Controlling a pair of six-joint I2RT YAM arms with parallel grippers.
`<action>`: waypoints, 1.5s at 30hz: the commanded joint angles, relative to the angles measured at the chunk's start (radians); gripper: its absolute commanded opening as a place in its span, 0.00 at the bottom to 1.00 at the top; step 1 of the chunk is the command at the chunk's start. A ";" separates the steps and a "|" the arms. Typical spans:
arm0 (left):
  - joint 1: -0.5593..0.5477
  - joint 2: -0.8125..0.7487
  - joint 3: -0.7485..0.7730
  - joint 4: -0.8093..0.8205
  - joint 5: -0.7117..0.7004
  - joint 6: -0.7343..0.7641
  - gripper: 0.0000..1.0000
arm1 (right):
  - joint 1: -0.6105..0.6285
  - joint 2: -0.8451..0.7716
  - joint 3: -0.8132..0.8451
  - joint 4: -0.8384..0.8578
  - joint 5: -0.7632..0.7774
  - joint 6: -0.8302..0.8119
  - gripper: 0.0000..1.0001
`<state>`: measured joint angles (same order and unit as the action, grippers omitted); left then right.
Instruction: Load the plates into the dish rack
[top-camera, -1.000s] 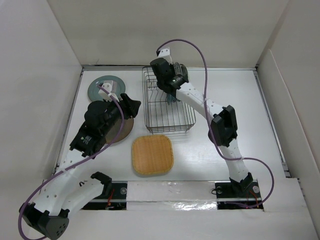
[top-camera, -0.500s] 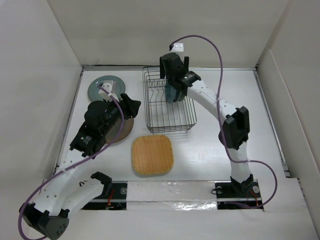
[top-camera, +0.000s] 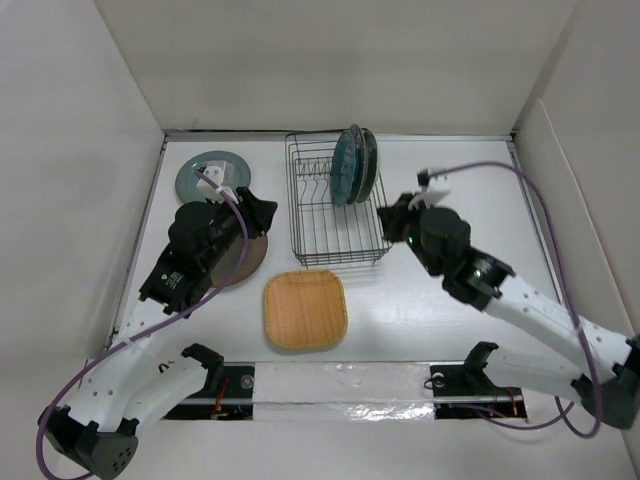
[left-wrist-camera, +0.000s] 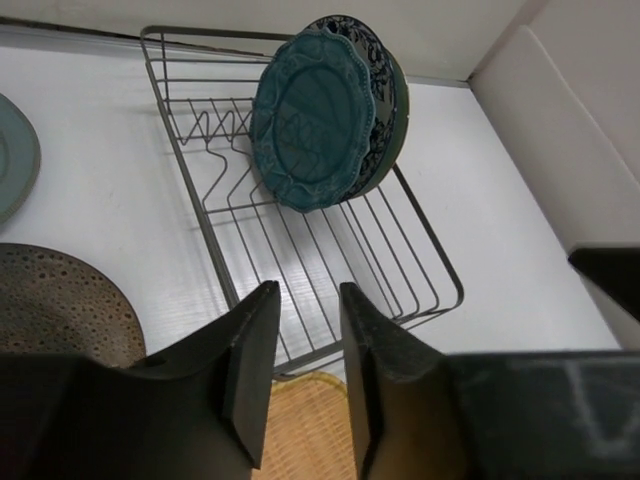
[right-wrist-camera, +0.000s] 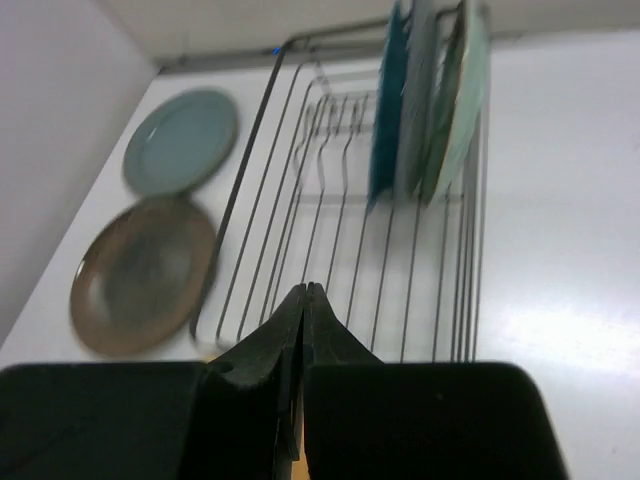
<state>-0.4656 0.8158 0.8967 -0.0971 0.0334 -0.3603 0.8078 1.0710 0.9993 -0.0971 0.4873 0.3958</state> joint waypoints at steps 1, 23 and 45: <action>-0.005 -0.012 0.013 0.045 -0.007 0.014 0.25 | 0.057 -0.158 -0.187 0.050 -0.098 0.129 0.00; -0.005 0.023 0.016 0.037 -0.066 0.027 0.26 | 0.195 -0.051 -0.798 0.514 -0.437 0.632 0.68; -0.005 -0.006 0.011 0.042 -0.073 0.023 0.28 | 0.159 0.740 -0.887 1.377 -0.546 0.834 0.51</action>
<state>-0.4656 0.8364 0.8967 -0.0963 -0.0311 -0.3450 0.9779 1.7012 0.1677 1.1728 -0.0357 1.2106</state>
